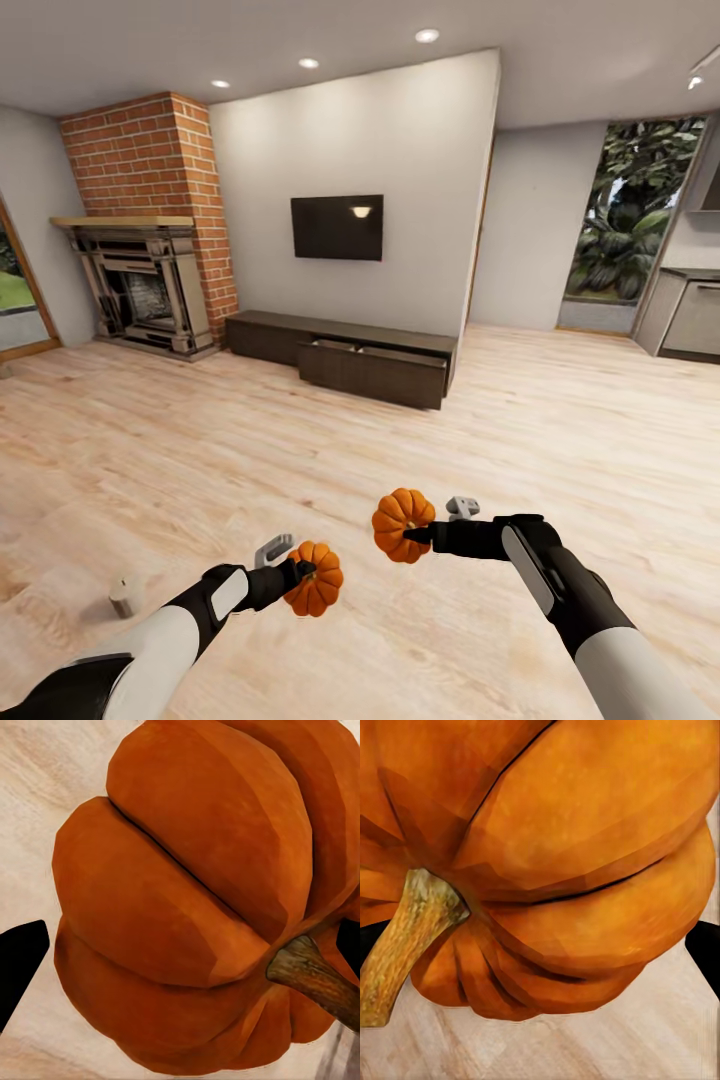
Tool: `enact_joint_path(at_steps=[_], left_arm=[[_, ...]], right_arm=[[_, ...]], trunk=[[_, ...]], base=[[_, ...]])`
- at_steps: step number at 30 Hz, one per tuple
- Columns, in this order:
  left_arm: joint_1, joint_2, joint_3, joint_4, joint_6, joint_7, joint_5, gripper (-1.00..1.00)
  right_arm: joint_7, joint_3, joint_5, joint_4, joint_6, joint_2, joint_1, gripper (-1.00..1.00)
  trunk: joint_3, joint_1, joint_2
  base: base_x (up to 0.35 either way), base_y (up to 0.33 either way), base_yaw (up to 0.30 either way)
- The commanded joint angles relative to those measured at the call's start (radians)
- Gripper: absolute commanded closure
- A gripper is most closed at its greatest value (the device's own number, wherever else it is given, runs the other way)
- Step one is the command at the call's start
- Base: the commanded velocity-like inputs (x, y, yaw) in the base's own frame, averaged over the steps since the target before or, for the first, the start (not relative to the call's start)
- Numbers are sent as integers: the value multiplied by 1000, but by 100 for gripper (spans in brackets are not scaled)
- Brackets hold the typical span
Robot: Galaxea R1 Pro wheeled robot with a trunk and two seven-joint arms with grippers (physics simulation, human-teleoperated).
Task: Place each of the two pumpkins and all three candles from the living room inside a cabinet in the living room (use any cabinet), then make sure every cabinet is closed, and position the cauldron so it is next to a table in the living room.
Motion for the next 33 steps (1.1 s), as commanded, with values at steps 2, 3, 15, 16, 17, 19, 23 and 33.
enact_joint_path(at_steps=[2,3,15,16,17,19,23,33], left_arm=[[0,-1,12,-2,8,-1,2,100],[0,-1,12,-2,8,-1,2,100],[0,-5,12,-1,8,-1,2,100],[0,-6,12,-1,8,-1,2,100],[0,-7,12,-1,8,-1,2,100],[0,-8,12,-1,8,-1,2,100],[0,-8,12,-1,8,-1,2,100],[0,-8,12,-1,8,-1,2,100]], right_arm=[[-3,2,-9,-1,5,-1,-1,100],[-3,2,-9,-1,5,-1,-1,100],[-3,2,-9,-1,5,-1,-1,100],[-3,2,-9,-1,5,-1,-1,100],[-3,2,-8,-1,5,-1,-1,100],[-3,2,-9,-1,5,-1,-1,100],[-3,2,-8,-1,5,-1,-1,100],[-4,2,-8,-1,5,-1,-1,100]], trunk=[[-1,0,-1],[-1,0,-1],[-1,0,-1],[-1,0,-1],[-1,0,-1],[-1,0,-1],[-1,0,-1],[-1,0,-1]], base=[[329,-24,0],[330,-12,0],[333,-2,0],[334,0,0],[334,0,0],[334,0,0],[334,0,0],[334,0,0]])
